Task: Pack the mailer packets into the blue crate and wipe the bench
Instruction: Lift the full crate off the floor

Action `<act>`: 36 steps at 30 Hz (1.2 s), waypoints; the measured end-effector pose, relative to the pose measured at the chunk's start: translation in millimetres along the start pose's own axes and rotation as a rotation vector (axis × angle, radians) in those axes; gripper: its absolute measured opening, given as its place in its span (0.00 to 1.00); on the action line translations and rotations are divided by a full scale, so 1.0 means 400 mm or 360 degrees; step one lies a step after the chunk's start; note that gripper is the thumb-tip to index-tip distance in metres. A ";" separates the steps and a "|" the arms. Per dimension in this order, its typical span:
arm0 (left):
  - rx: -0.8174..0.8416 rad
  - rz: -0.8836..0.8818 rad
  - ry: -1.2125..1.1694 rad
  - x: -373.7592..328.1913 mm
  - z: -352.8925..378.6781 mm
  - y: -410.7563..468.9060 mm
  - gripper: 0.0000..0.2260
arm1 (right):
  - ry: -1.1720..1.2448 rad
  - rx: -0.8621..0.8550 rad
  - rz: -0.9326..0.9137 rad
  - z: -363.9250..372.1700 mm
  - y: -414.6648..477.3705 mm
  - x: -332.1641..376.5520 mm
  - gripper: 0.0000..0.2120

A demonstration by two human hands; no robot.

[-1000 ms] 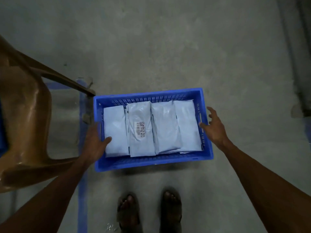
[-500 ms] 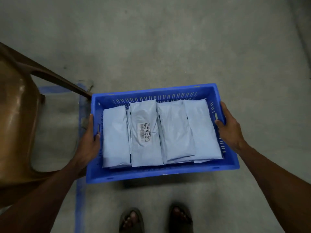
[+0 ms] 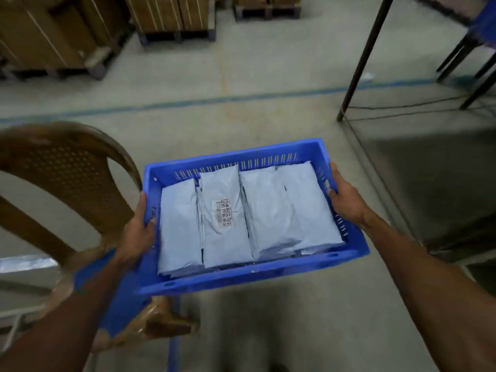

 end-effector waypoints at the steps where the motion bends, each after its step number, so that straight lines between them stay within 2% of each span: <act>1: -0.0051 0.0015 0.0032 -0.061 -0.090 -0.003 0.32 | -0.0014 -0.0022 -0.0035 -0.070 -0.017 0.084 0.33; 9: -0.0347 0.0141 -0.0071 -0.392 -0.759 -0.125 0.32 | -0.0128 -0.0188 -0.0420 -0.482 -0.192 0.641 0.35; 15: -0.0679 0.0177 -0.0122 -0.425 -1.106 -0.361 0.33 | -0.0034 -0.0162 -0.0678 -0.588 -0.342 0.921 0.35; 23: -0.1099 -0.0211 -0.0066 -0.189 -1.428 -0.902 0.35 | 0.0075 0.0134 -0.1209 -0.477 -0.649 1.195 0.35; 25: -0.1285 -0.0385 -0.0081 -0.157 -1.475 -1.104 0.33 | 0.0112 0.0295 -0.1330 -0.422 -0.764 1.251 0.35; 31: -0.1666 -0.0754 -0.0082 -0.054 -1.552 -1.610 0.34 | 0.0125 0.0556 -0.1661 -0.250 -1.087 1.397 0.33; 36: -0.1877 -0.1061 -0.0084 0.079 -1.598 -2.071 0.35 | 0.0198 0.0892 -0.1918 -0.103 -1.441 1.493 0.34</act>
Point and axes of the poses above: each hand's wrist, its own y-axis towards the middle knuckle, its own z-axis out of the palm, x = y × z, the point moved 3 cm from there along y, towards the middle knuckle, and after that the axes turned 6 degrees about -x, right-handed, at the moved point
